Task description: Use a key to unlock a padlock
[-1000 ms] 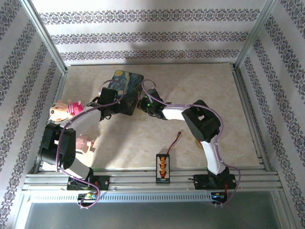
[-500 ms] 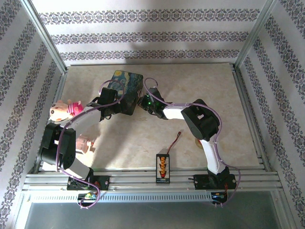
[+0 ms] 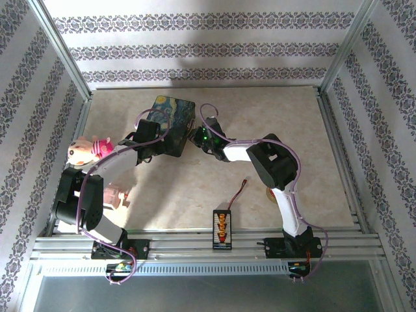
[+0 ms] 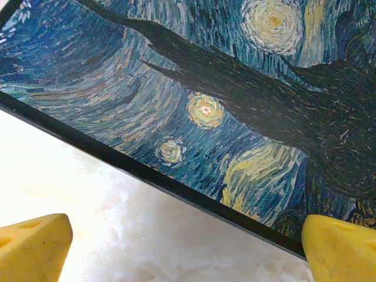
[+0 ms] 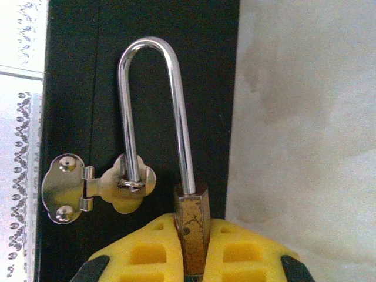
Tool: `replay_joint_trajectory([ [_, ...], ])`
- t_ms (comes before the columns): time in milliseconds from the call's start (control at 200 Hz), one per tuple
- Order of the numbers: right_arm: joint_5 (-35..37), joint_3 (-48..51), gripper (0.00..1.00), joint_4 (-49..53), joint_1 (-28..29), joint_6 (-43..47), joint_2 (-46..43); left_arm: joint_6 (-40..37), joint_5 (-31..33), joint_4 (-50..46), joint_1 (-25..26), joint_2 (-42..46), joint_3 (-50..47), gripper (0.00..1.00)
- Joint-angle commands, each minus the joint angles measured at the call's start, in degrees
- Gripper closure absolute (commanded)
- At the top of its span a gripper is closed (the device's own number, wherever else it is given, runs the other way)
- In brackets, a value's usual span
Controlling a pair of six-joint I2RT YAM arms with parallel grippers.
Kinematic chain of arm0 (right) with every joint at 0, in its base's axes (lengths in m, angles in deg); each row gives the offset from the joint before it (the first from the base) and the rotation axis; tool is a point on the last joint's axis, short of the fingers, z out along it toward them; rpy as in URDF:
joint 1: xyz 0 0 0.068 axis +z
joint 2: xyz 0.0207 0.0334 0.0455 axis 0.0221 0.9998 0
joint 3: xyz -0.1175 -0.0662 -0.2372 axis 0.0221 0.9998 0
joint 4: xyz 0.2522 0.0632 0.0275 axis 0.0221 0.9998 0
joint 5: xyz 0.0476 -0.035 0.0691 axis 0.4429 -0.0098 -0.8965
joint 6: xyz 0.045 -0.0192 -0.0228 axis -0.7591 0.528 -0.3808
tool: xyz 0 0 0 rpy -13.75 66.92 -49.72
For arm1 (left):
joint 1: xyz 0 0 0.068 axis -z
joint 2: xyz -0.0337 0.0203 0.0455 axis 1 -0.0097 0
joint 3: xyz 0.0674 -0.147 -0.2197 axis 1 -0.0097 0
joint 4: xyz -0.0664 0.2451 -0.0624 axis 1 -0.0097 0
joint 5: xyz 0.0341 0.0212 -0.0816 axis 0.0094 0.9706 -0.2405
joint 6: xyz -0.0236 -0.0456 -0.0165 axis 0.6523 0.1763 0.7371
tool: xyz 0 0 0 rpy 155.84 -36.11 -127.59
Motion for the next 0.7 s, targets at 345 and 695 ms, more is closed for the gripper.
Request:
replay_joint_trajectory([
  [345,1.06,-0.87,1.00,-1.67,-2.35,-0.52,0.59,-1.14,0.77,-7.10,-0.62,-0.83,-2.51,0.01],
  [695,-0.63,7.18,1.00,-0.79,-4.06,3.63,-6.21,-1.35,0.78,-7.75,-0.72,0.95,-2.50,0.01],
])
